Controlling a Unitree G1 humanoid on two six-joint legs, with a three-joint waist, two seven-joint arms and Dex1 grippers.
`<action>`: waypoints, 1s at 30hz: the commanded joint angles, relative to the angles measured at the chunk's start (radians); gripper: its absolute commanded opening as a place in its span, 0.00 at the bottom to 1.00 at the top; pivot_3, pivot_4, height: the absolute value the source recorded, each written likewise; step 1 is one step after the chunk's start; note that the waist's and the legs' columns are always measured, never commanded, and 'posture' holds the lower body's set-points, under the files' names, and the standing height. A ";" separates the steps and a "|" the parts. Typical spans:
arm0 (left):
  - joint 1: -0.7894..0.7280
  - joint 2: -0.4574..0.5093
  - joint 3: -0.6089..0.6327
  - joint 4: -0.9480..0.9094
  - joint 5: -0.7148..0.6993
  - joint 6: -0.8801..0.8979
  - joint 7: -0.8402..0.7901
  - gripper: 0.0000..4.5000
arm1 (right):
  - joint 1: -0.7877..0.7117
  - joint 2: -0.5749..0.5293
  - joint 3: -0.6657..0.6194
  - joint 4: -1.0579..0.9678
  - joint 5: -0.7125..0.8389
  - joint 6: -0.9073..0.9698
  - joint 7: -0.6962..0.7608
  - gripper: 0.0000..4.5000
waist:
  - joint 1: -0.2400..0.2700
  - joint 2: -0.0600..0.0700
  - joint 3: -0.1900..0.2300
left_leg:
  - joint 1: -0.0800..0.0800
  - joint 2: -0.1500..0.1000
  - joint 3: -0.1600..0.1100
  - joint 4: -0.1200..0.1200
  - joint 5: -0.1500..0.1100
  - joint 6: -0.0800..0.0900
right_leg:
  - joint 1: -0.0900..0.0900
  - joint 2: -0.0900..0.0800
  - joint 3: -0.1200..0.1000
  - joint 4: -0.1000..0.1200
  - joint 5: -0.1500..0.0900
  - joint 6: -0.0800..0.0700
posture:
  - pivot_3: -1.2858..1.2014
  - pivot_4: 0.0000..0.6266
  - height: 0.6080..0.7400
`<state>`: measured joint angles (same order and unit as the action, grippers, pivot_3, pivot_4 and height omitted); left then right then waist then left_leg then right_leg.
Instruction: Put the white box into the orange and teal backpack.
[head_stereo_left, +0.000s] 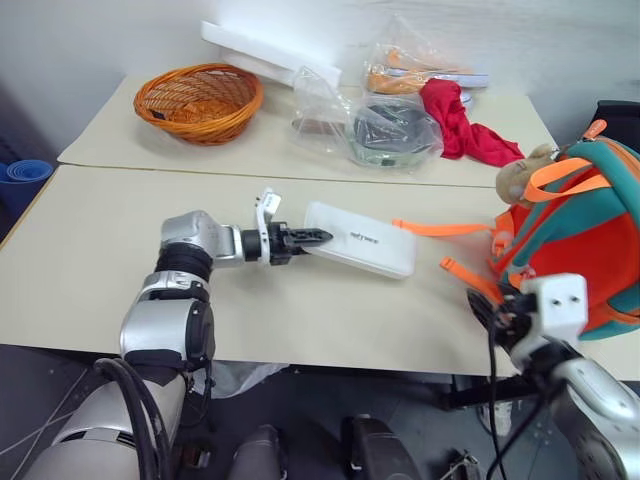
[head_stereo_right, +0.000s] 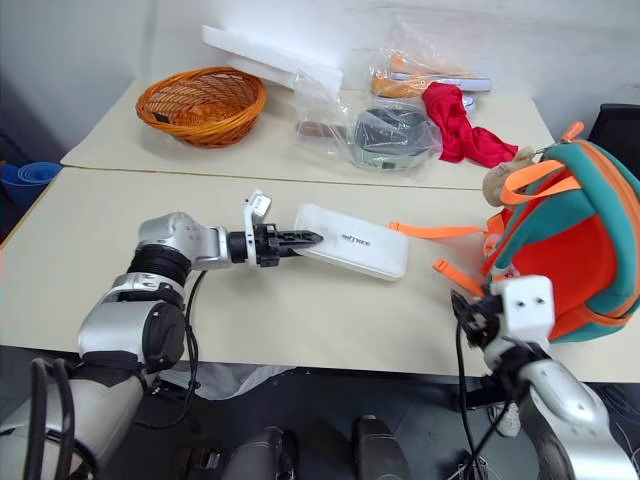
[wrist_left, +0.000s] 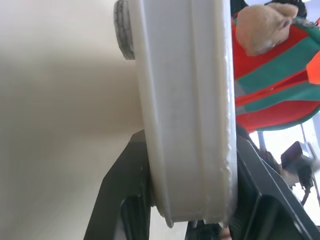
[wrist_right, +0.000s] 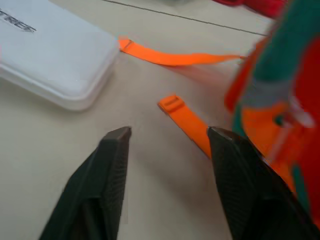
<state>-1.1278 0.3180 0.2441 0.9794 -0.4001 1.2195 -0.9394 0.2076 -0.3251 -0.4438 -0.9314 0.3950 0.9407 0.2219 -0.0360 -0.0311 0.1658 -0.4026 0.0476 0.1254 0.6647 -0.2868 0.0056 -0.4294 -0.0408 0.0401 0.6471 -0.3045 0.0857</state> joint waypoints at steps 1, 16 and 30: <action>0.009 0.017 0.056 -0.122 -0.088 0.059 -0.007 0.32 | -0.032 0.016 -0.086 -0.095 0.032 0.066 -0.064 0.80 | 0.003 0.000 0.000 | 0.000 -0.001 0.000 0.000 0.000 0.001 | 0.000 -0.001 0.000 0.001 0.000 0.000 | 0.52 0.24 1.00; 0.078 0.067 0.204 -0.456 -0.356 0.174 -0.010 0.32 | -0.538 -0.009 -0.050 0.552 -0.082 -0.175 -0.178 1.00 | 0.004 0.001 0.001 | 0.000 -0.001 -0.002 0.000 0.001 0.000 | -0.001 -0.001 -0.002 0.001 -0.001 -0.001 | 0.52 0.24 1.00; 0.138 0.113 0.228 -0.539 -0.373 0.092 0.095 0.32 | -0.567 -0.099 0.053 0.651 -0.024 -0.361 0.058 0.07 | 0.003 0.001 0.001 | -0.001 -0.001 -0.002 0.000 0.003 -0.002 | -0.001 0.000 -0.001 0.002 -0.001 -0.001 | 0.52 0.24 1.00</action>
<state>-0.9723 0.4143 0.4504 0.4810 -0.7283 1.3365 -0.8371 -0.3602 -0.3967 -0.3941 -0.2408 0.3294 0.6052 0.2208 -0.0333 -0.0296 0.1667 -0.4031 0.0469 0.1238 0.6643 -0.2842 0.0040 -0.4303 -0.0411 0.0387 0.6486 -0.3053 0.0843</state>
